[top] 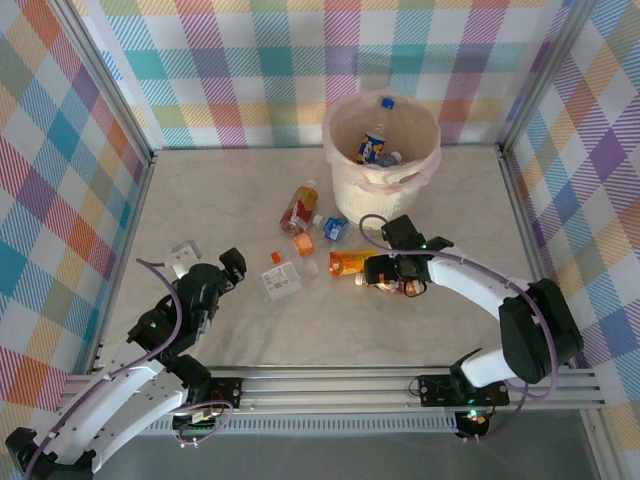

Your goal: Put the plastic bottles in the bin

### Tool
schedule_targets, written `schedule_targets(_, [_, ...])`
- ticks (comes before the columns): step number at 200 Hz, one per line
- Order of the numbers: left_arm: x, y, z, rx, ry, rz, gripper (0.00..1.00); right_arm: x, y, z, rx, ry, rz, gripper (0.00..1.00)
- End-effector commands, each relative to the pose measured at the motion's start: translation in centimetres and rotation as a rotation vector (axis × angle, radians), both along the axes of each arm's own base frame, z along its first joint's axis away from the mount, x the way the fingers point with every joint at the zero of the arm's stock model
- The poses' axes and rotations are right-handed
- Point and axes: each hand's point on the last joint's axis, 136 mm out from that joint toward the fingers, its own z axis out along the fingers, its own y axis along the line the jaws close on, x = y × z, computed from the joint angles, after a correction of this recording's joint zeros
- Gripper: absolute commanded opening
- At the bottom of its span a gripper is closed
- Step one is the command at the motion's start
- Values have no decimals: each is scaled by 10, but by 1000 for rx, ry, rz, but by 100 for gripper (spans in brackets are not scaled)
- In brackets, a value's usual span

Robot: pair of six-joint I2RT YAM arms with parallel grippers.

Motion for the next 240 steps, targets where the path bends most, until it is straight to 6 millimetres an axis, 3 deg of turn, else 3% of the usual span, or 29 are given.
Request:
schedule_targets(1, [-1, 0, -4, 22, 6, -9, 100, 6, 2, 4, 6, -4, 2, 100])
schedule_targets(105, [-3, 2, -3, 30, 15, -9, 100, -26, -10, -10, -6, 150, -88, 100])
schedule_targets(183, [-4, 3, -1, 26, 18, -1, 100, -53, 0, -14, 84, 261, -87, 100])
schedule_targets(240, [-5, 5, -2, 16, 21, 16, 100, -72, 10, -14, 133, 316, -89, 94])
